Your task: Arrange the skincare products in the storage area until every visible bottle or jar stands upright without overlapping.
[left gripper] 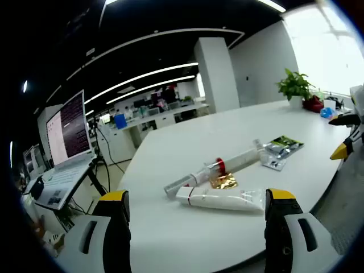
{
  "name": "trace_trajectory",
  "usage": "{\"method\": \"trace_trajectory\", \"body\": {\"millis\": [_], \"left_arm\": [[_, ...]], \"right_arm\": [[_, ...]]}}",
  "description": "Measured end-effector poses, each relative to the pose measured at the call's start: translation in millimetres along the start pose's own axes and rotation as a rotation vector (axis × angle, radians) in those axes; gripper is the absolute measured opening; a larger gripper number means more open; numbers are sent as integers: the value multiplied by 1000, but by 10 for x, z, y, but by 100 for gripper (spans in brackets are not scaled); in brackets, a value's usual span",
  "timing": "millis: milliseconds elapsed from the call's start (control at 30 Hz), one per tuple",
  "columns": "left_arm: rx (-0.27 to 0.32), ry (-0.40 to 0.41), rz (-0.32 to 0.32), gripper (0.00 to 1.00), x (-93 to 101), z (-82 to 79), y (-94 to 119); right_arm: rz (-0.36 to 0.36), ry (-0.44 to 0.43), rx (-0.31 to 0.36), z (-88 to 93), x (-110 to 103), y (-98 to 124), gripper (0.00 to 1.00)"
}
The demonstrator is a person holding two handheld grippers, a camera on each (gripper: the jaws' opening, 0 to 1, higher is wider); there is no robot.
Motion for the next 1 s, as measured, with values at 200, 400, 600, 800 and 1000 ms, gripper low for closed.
{"method": "trace_trajectory", "body": {"millis": [200, 400, 600, 800, 1000], "left_arm": [[0, -3, -6, 97, -6, -2, 1], [3, 3, -14, 97, -13, -5, -3], [0, 4, -15, 97, -13, 4, -5], [-4, -1, -16, 97, -10, -1, -2], [-1, 0, -10, 97, 1, -14, 3]], "right_arm": [[-6, -2, 13, -13, -4, 5, 100], [1, -6, 15, -15, 6, 3, 100], [2, -7, 12, -10, 11, 2, 100], [2, -11, 17, -17, 7, 6, 100], [10, -13, 24, -22, 20, 13, 100]]}}
Point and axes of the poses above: the point that each gripper's makers call its tool centre point, and the gripper's own axes: y roughly backward along the fingers, x roughly to its right, z roughly out of its underside, the point moved 8 cm from there along y, roughly backward along the fingers, and after that the axes turned 8 degrees about -y, right-handed, at the moved point
